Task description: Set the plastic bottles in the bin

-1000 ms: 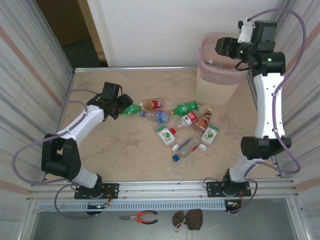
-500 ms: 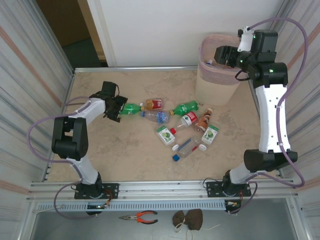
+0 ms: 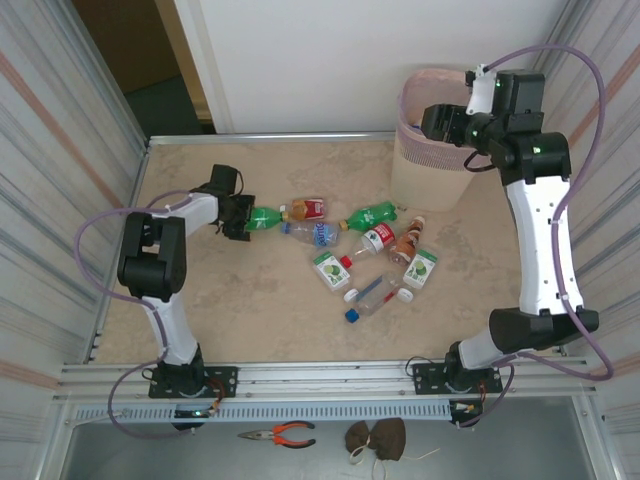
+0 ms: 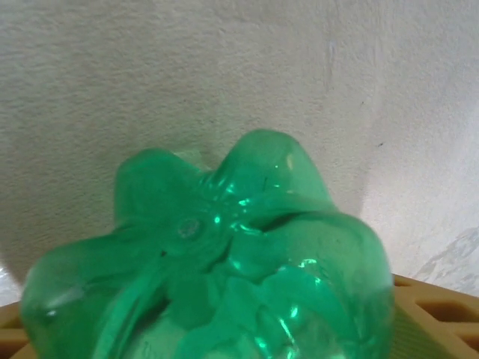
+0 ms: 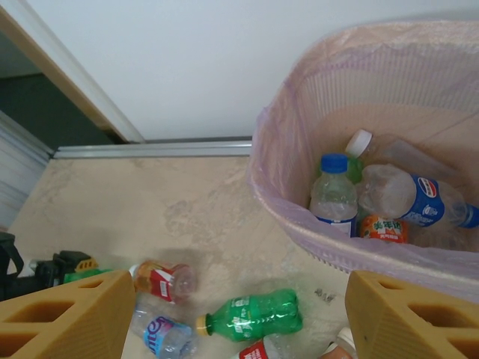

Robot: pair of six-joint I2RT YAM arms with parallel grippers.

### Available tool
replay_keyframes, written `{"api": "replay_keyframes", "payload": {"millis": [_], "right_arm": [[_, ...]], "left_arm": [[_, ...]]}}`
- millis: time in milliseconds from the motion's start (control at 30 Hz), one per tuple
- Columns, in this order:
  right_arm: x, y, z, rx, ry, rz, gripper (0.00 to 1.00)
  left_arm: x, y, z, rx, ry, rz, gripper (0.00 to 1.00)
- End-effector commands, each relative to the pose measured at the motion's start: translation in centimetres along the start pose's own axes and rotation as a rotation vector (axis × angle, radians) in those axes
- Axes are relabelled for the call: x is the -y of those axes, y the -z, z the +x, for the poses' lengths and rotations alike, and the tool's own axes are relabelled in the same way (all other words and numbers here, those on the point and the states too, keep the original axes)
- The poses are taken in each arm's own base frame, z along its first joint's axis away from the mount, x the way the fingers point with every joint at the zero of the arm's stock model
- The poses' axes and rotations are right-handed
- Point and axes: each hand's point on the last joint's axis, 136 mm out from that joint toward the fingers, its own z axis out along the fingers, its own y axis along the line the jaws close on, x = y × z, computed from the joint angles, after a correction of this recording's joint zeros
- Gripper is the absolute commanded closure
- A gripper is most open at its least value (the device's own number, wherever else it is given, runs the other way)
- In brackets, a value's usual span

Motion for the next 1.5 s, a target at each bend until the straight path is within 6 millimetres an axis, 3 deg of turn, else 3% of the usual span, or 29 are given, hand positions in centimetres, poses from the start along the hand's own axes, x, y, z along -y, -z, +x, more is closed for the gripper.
{"api": "replay_keyframes", "payload": {"millis": [0, 333, 533, 700, 733, 900, 1067, 1333, 1467], "right_arm": [[-0.3, 1.0, 0.4, 0.005, 0.031, 0.01, 0.27], [-0.9, 1.4, 0.7, 0.008, 0.045, 0.006, 0.27], [-1.8, 1.4, 1.0, 0.017, 0.047, -0.013, 0.27], [-3.6, 1.4, 1.1, 0.032, 0.051, -0.079, 0.27], [-3.8, 0.8, 2.0, 0.012, 0.051, -0.092, 0.27], [-6.2, 0.7, 2.8, 0.031, 0.076, -0.196, 0.27], [-9.2, 0.9, 3.9, 0.047, 0.081, -0.375, 0.26], [-14.3, 1.5, 6.2, 0.053, 0.139, -0.645, 0.25], [-16.7, 1.4, 7.6, 0.032, 0.167, -0.735, 0.24]], "left_arm": [[0.6, -0.1, -1.0, 0.027, 0.049, 0.009, 0.27], [0.0, 1.7, -2.5, 0.08, 0.076, 0.059, 0.41], [0.4, 4.7, -3.1, 0.114, 0.022, 0.128, 0.44], [3.2, 8.3, -2.7, 0.117, -0.174, 0.264, 0.45], [3.9, 9.2, -2.4, 0.114, -0.231, 0.297, 0.45], [7.5, 14.2, -0.1, 0.122, -0.516, 0.512, 0.47], [10.2, 20.7, 4.1, 0.108, -0.859, 0.766, 0.48], [9.9, 29.1, 10.1, 0.06, -1.204, 1.116, 0.48], [9.1, 32.3, 12.7, 0.039, -1.348, 1.25, 0.49]]}}
